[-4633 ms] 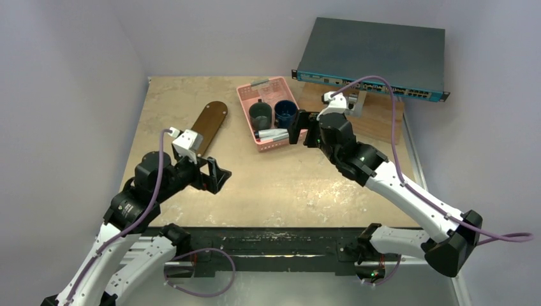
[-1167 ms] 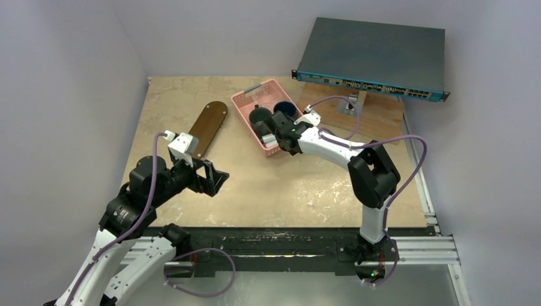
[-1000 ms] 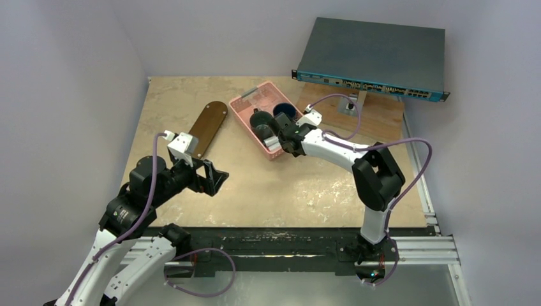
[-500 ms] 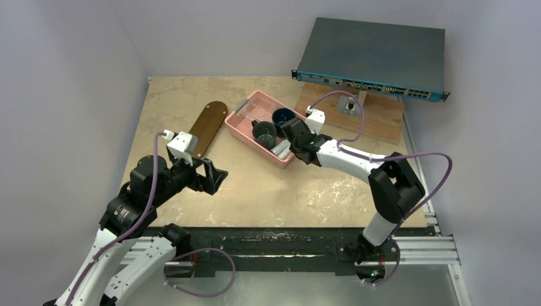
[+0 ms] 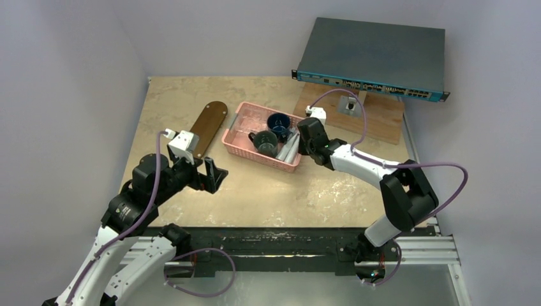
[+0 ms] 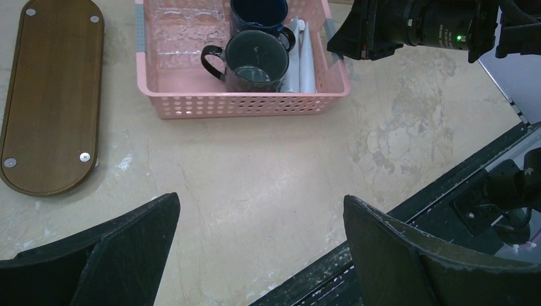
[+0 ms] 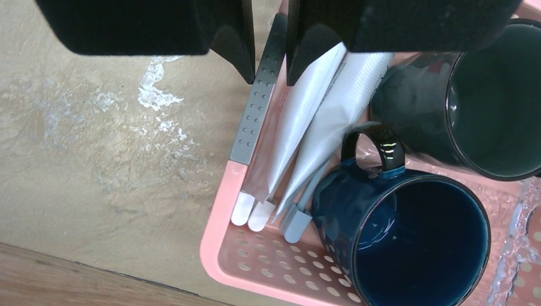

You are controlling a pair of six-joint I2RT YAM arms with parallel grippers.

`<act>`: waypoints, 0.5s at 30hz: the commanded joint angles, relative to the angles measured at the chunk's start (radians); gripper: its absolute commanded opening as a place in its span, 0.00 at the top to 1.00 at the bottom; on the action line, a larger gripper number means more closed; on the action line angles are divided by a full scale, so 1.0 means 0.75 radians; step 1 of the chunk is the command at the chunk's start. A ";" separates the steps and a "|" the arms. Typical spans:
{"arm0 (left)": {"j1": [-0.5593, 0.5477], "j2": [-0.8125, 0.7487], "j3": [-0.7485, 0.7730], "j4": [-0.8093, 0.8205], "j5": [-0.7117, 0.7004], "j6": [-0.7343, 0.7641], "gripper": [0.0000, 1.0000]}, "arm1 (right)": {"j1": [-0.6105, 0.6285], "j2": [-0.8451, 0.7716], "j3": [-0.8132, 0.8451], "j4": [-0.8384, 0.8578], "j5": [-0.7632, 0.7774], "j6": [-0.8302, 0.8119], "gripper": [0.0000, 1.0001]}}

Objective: Prepare toiletry sets of a toothbrush and toothpaste on the tray

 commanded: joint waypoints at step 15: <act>-0.006 0.009 0.003 0.015 -0.012 0.002 0.00 | -0.071 -0.052 0.006 -0.004 -0.110 -0.494 1.00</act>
